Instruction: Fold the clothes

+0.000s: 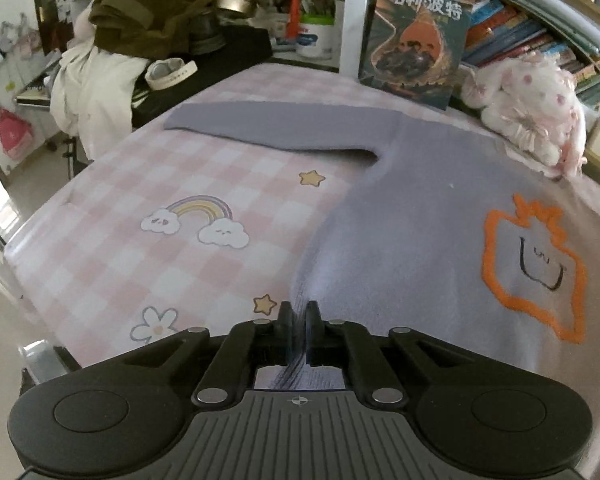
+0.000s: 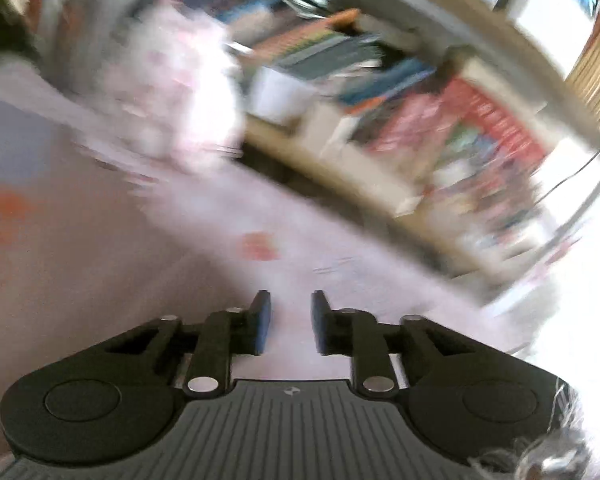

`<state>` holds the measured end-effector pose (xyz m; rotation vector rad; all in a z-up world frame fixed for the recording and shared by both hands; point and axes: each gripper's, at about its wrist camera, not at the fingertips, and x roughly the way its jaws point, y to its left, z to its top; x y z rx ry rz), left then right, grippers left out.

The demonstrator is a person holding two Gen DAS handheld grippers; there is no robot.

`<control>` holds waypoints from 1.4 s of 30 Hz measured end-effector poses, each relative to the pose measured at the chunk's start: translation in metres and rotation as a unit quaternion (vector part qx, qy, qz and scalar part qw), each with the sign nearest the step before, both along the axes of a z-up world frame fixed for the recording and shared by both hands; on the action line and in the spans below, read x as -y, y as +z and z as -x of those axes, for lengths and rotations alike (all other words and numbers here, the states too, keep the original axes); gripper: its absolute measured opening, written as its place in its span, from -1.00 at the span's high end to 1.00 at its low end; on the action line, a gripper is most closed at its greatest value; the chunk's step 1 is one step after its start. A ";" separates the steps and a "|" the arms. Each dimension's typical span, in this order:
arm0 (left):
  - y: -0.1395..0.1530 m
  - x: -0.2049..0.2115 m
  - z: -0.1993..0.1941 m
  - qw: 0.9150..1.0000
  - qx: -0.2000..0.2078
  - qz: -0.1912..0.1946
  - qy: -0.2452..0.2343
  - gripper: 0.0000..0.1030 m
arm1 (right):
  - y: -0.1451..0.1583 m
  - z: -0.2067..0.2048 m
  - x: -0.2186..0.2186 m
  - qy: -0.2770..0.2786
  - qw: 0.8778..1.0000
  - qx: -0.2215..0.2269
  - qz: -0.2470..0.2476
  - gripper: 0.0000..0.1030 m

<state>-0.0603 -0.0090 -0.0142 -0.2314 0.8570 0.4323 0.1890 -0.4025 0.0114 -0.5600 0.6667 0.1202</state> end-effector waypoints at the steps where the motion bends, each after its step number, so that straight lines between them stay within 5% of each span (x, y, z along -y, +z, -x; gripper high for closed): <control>1: 0.000 0.002 0.001 1.000 0.001 0.001 -0.005 0.90 | 0.001 -0.006 0.001 -0.010 1.000 0.004 0.010 0.21; 5: -0.009 0.009 -0.001 1.000 -0.013 -0.001 -0.021 0.91 | 0.022 0.010 0.008 0.002 0.995 -0.003 -0.097 0.14; 10: -0.017 0.018 -0.002 0.999 -0.027 -0.011 -0.034 0.91 | 0.015 0.067 -0.024 0.104 0.969 -0.131 -0.179 0.07; 12: -0.016 0.020 -0.001 0.999 -0.031 -0.014 -0.041 0.91 | 0.002 0.096 -0.036 0.134 0.952 -0.194 -0.197 0.04; 15: -0.016 0.026 0.001 0.998 -0.039 -0.018 -0.056 0.91 | -0.013 0.133 -0.050 0.153 0.947 -0.222 -0.173 0.03; 21: -0.017 0.031 0.003 0.996 -0.046 -0.029 -0.072 0.91 | -0.038 0.161 -0.068 0.151 0.963 -0.198 -0.106 0.14; 23: -0.017 0.031 0.004 0.996 -0.045 -0.027 -0.070 0.91 | -0.035 0.158 -0.062 0.144 0.969 -0.180 -0.093 0.86; 25: -0.017 0.030 0.004 0.996 -0.044 -0.024 -0.068 0.91 | -0.026 0.148 -0.046 0.120 0.978 -0.148 -0.080 0.85; 28: -0.017 0.029 0.004 0.997 -0.042 -0.021 -0.066 0.91 | 0.004 0.121 -0.007 0.019 0.999 -0.041 -0.030 0.85; 31: -0.017 0.030 0.004 0.997 -0.040 -0.018 -0.061 0.91 | 0.039 0.106 0.026 -0.075 0.995 0.070 0.017 0.71; 34: -0.017 0.029 0.004 0.997 -0.039 -0.014 -0.060 0.91 | 0.057 0.109 0.031 -0.070 0.991 0.109 0.017 -0.12; 35: -0.017 0.029 0.004 0.997 -0.040 -0.013 -0.060 0.91 | 0.058 0.113 0.027 -0.049 0.993 0.105 0.007 -0.11; 39: -0.017 0.028 0.004 0.997 -0.042 -0.013 -0.067 0.91 | 0.038 0.122 0.003 0.018 0.996 -0.004 -0.087 -0.11; 42: -0.017 0.026 0.004 0.996 -0.042 -0.009 -0.073 0.91 | 0.006 0.127 -0.015 0.047 0.977 -0.134 -0.158 -0.05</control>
